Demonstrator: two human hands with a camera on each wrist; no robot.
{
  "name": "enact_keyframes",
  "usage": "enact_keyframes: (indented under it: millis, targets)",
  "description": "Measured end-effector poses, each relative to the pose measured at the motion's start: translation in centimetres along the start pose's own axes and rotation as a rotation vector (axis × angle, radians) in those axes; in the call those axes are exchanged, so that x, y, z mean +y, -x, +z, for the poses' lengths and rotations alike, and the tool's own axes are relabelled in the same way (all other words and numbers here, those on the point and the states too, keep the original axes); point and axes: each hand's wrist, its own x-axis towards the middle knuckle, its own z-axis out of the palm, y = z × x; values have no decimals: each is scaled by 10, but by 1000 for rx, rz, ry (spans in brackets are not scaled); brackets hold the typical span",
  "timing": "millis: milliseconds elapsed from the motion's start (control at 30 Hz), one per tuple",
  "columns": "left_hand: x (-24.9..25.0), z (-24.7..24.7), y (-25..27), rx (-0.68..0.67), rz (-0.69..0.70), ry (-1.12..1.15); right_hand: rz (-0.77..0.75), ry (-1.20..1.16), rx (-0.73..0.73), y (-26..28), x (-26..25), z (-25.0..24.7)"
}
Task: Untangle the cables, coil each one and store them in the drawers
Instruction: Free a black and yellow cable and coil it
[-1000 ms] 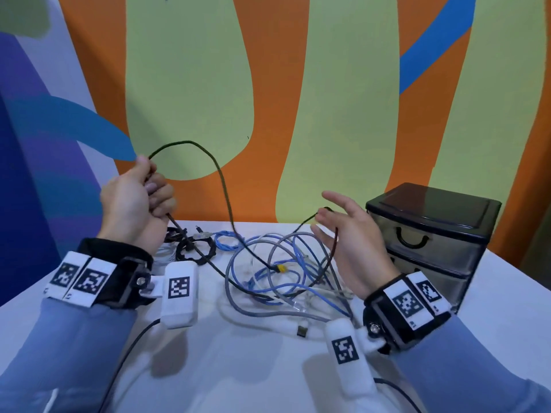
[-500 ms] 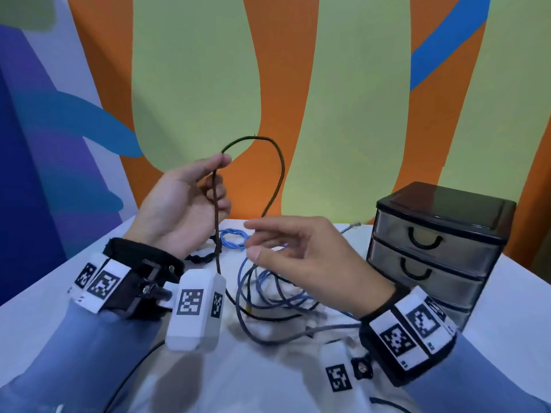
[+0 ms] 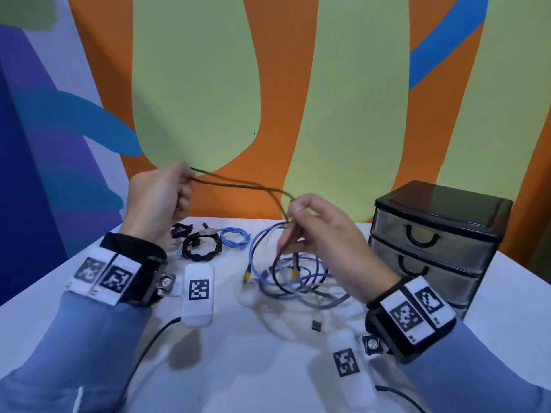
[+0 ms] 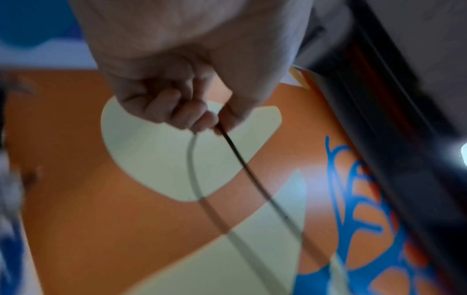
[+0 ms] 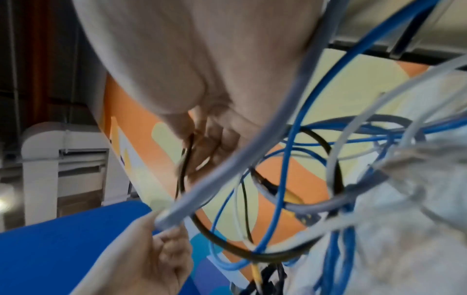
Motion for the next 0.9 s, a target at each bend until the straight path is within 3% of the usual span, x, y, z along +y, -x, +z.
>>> enact_keyframes:
  millis: [100, 167, 267, 367, 467, 567, 667, 767, 900]
  targets:
    - [-8, 5, 7, -93, 137, -717, -92, -38, 192, -2, -4, -9]
    - [-12, 13, 15, -164, 236, -912, -127, 59, 232, 0, -3, -12]
    - [-7, 25, 27, -319, 487, -626, -218, 345, 218, 2, -2, -12]
    - [4, 36, 49, -572, 442, -248, -263, 434, 187, 3, -3, -10]
    - [2, 42, 59, -651, 506, -335, -155, 327, 191, 2, -3, -10]
    - [-4, 38, 43, -483, 617, -438, 19, 83, 124, 4, -4, -12]
    - [-4, 26, 22, -55, 696, -507, 119, -92, 52, 5, -10, -17]
    - [-5, 1, -3, 328, 620, -382, 119, -194, 63, 2, -17, -24]
    - [-10, -17, -24, 510, 501, -283, 86, -306, 60, 0, -22, -36]
